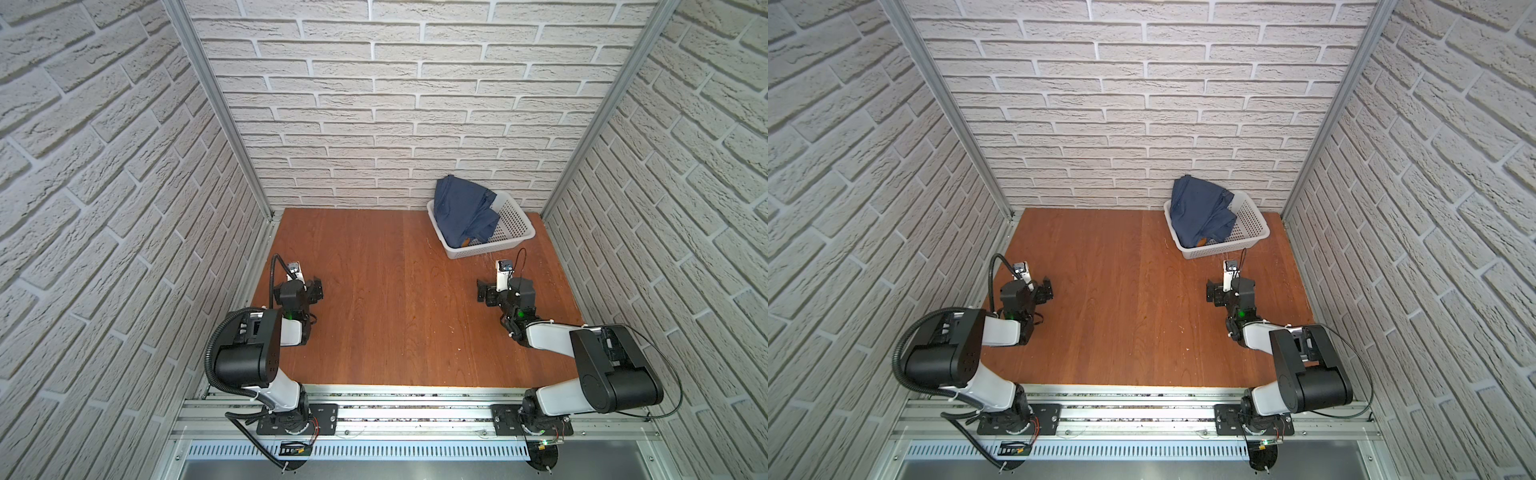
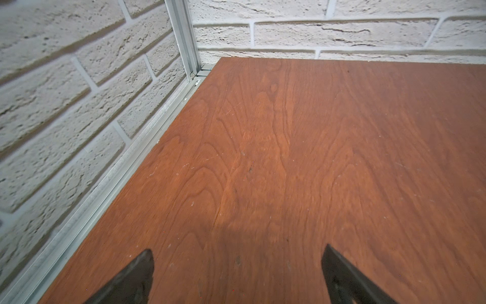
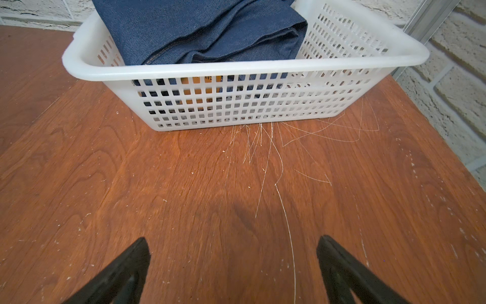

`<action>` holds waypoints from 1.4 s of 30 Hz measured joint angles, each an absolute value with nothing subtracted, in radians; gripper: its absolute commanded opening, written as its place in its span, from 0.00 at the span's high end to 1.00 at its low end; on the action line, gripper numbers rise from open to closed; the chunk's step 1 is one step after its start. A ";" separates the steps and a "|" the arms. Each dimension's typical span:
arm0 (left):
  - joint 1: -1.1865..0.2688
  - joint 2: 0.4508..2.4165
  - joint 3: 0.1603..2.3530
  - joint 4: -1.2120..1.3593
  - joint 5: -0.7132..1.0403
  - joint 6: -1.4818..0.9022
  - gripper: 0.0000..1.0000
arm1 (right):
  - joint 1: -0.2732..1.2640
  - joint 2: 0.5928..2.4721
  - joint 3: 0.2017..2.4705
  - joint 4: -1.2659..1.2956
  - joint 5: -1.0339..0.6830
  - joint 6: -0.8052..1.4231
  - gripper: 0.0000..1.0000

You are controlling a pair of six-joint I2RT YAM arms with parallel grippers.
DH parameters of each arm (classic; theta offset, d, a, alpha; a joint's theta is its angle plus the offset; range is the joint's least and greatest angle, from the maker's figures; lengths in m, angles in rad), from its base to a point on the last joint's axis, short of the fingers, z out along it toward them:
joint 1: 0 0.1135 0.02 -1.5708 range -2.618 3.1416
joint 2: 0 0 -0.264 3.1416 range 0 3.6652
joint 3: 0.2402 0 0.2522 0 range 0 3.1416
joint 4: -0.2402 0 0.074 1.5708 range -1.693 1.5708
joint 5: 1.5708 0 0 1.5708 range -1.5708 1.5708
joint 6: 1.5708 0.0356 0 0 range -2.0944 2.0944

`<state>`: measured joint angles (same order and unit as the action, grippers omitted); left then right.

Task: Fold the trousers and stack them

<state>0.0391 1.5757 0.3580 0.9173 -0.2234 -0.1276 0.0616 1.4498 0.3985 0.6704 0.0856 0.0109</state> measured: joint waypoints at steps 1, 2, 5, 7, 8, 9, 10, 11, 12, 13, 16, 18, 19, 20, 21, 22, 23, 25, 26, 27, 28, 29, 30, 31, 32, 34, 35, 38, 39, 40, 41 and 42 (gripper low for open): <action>0.039 1.576 0.358 0.917 -0.223 -0.128 0.02 | 0.062 1.450 0.398 0.670 0.086 0.011 0.00; 0.039 1.576 0.358 0.917 -0.223 -0.128 0.02 | 0.061 1.450 0.398 0.670 0.086 0.011 0.00; 0.039 1.576 0.358 0.917 -0.223 -0.128 0.02 | 0.062 1.450 0.398 0.670 0.086 0.011 0.00; 0.039 1.576 0.358 0.917 -0.223 -0.128 0.02 | 0.062 1.450 0.398 0.670 0.086 0.011 0.00; 0.039 1.576 0.358 0.917 -0.223 -0.128 0.02 | 0.061 1.450 0.398 0.670 0.085 0.011 0.00; 0.039 1.576 0.358 0.917 -0.223 -0.128 0.02 | 0.061 1.450 0.398 0.670 0.086 0.011 0.01; 0.039 1.576 0.358 0.917 -0.223 -0.128 0.02 | 0.061 1.450 0.398 0.670 0.085 0.011 0.03; 0.039 1.576 0.358 0.917 -0.223 -0.128 0.02 | 0.061 1.450 0.398 0.670 0.085 0.011 0.05; 0.039 1.576 0.358 0.917 -0.224 -0.128 0.02 | 0.060 1.450 0.398 0.670 0.086 0.011 0.08; 0.039 1.570 0.358 0.910 -0.227 -0.129 0.02 | 0.060 1.449 0.398 0.671 0.092 0.012 0.09; 0.030 1.481 0.358 0.825 -0.273 -0.132 0.02 | 0.060 1.382 0.418 0.557 0.146 0.038 0.08; 0.020 1.349 0.366 0.714 -0.315 -0.145 0.02 | 0.055 1.290 0.491 0.404 0.175 0.079 0.10; 0.016 1.275 0.382 0.653 -0.333 -0.161 0.02 | 0.052 1.249 0.545 0.344 0.189 0.106 0.09; 0.012 1.208 0.415 0.574 -0.349 -0.180 0.02 | 0.050 1.218 0.614 0.265 0.202 0.144 0.08; 0.009 1.159 0.450 0.511 -0.361 -0.204 0.02 | 0.049 1.206 0.682 0.205 0.215 0.177 0.08; 0.004 1.106 0.503 0.426 -0.375 -0.240 0.02 | 0.049 1.200 0.772 0.121 0.225 0.214 0.08; 0.000 1.069 0.547 0.359 -0.384 -0.271 0.02 | 0.049 1.206 0.867 0.035 0.233 0.259 0.08; -0.022 0.999 0.648 0.207 -0.389 -0.337 0.02 | 0.049 1.229 1.019 -0.108 0.231 0.324 0.09; -0.035 0.978 0.685 0.147 -0.388 -0.358 0.02 | 0.049 1.236 1.057 -0.163 0.224 0.348 0.09; -0.056 0.958 0.725 0.072 -0.388 -0.382 0.02 | 0.049 1.242 1.093 -0.215 0.215 0.364 0.09; -0.089 0.941 0.770 -0.012 -0.384 -0.415 0.02 | 0.049 1.244 1.122 -0.297 0.197 0.397 0.09; -0.125 0.931 0.806 -0.088 -0.382 -0.434 0.02 | 0.049 1.243 1.130 -0.347 0.182 0.412 0.09; -0.155 0.926 0.830 -0.145 -0.382 -0.452 0.02 | 0.049 1.242 1.133 -0.395 0.168 0.428 0.08; -0.204 0.920 0.860 -0.221 -0.383 -0.480 0.02 | 0.049 1.240 1.134 -0.451 0.148 0.446 0.05; -0.243 0.916 0.878 -0.275 -0.382 -0.498 0.02 | 0.049 1.240 1.134 -0.496 0.129 0.458 0.04; -0.331 0.907 0.904 -0.379 -0.385 -0.540 0.02 | 0.049 1.238 1.138 -0.578 0.093 0.476 0.03; -0.375 0.903 0.913 -0.428 -0.387 -0.562 0.02 | 0.049 1.237 1.145 -0.615 0.075 0.483 0.03; -0.492 0.894 0.926 -0.528 -0.400 -0.619 0.02 | 0.049 1.237 1.189 -0.689 0.042 0.499 0.03; -0.530 0.893 0.926 -0.556 -0.404 -0.639 0.02 | 0.049 1.237 1.210 -0.706 0.030 0.502 0.03; -0.556 0.893 0.926 -0.575 -0.407 -0.656 0.02 | 0.049 1.236 1.224 -0.711 0.024 0.506 0.04; -0.582 0.895 0.926 -0.591 -0.408 -0.676 0.02 | 0.049 1.236 1.235 -0.714 0.018 0.511 0.04; -0.602 0.897 0.926 -0.598 -0.409 -0.690 0.02 | 0.049 1.237 1.241 -0.715 0.012 0.516 0.04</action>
<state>-0.6022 0.8967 0.9260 -0.5983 -0.4091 -0.6903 0.0494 1.2366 1.2411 -0.7147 0.0124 0.5156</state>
